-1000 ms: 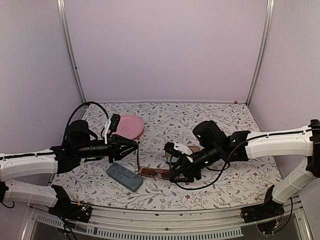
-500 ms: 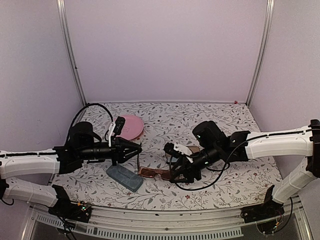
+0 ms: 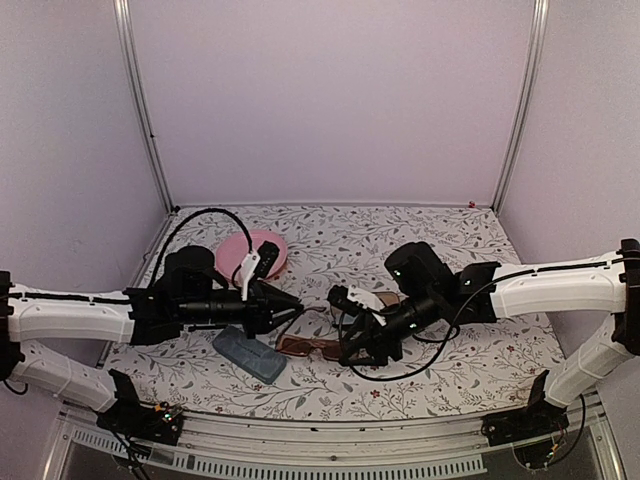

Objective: Organize the sunglasses
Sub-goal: Fold the left temple of the sunglasses on the sunglasses.

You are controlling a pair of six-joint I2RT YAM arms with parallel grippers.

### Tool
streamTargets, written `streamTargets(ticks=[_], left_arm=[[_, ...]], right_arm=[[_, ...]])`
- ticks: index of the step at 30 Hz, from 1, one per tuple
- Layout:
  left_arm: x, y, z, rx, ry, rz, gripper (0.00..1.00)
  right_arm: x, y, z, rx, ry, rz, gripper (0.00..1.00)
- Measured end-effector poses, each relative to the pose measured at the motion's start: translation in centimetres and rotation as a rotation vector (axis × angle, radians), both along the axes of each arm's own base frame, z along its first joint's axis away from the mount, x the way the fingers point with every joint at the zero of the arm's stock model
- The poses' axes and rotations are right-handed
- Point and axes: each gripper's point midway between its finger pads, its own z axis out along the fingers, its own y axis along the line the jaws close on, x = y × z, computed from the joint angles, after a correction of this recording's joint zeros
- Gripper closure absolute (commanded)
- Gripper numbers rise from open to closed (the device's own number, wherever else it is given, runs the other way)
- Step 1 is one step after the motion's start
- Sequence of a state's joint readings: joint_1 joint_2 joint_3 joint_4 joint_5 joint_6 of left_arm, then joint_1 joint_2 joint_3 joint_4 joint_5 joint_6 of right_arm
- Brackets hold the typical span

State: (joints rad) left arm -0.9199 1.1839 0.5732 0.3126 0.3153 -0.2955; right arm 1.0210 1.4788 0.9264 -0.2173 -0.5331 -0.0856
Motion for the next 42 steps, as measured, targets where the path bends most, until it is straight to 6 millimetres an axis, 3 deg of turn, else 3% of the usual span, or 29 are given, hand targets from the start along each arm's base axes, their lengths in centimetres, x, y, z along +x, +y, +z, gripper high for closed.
streamTargets(ticks=[10,28,31,36,42], left_arm=[[-0.9,-1.3,-2.6,0.094,0.010,-0.024,0.71],[-1.1,-2.2,-2.4,0.126,-0.040,-0.049,0.63],[-1.2,-2.1,-2.0,0.117,-0.051,-0.052,0.55],[-1.2,-1.1,-1.7,0.092,-0.027,-0.026,0.31],[1.6,1.9,-0.9,-0.009,0.077,0.104,0.17]], right_arm=[[0.3,0.2,0.2,0.007,0.005,-0.020,0.66],[0.5,0.0,-0.1,-0.002,-0.002,-0.033,0.63],[0.9,0.0,-0.2,-0.005,-0.013,-0.047,0.63],[1.8,-0.2,-0.3,-0.018,-0.044,-0.085,0.64],[2.9,-0.3,-0.6,-0.040,-0.093,-0.136,0.64]])
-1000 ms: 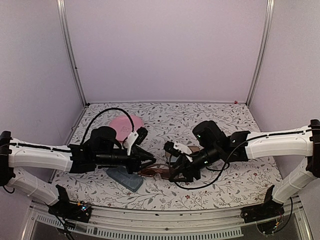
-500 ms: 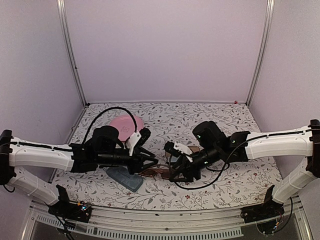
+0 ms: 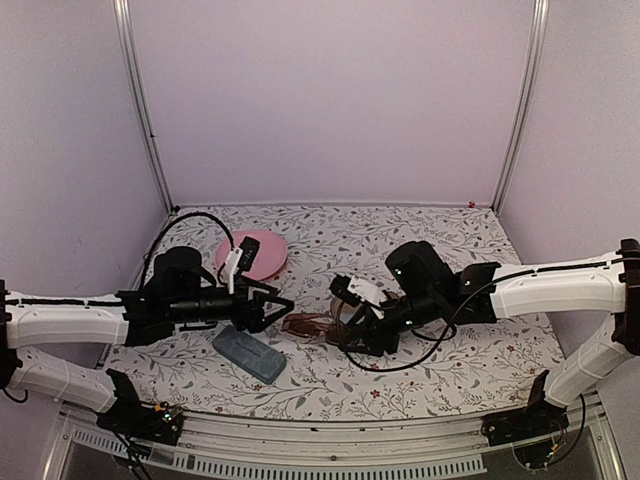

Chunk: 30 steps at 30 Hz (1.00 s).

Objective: Organize the sunglasses
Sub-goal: Fold the left temple of the sunglasses on the sunglasses.

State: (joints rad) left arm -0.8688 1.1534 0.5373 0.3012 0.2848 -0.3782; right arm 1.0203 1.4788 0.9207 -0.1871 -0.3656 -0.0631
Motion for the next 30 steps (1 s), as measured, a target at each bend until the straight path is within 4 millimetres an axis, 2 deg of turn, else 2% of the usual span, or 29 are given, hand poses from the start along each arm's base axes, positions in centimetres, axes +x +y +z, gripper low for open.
streamTargets(ticks=[4,8,19,30], left_arm=[[1.5,2.2,-1.4,-0.059,0.129,0.093,0.11],[1.4,2.7,-2.5,-0.101,0.253,0.134,0.10],[1.2,1.1,-4.1,-0.241,0.488,0.125,0.07],[0.8,-0.3,-4.0,-0.319,0.592,0.061,0.19]], right_arm=[[0.8,0.1,0.0,-0.011,-0.051,-0.042,0.63],[1.5,-0.1,0.3,-0.006,-0.098,-0.080,0.63],[1.5,0.7,1.4,0.018,-0.184,-0.115,0.63],[1.2,1.1,1.5,0.023,-0.216,-0.124,0.62]])
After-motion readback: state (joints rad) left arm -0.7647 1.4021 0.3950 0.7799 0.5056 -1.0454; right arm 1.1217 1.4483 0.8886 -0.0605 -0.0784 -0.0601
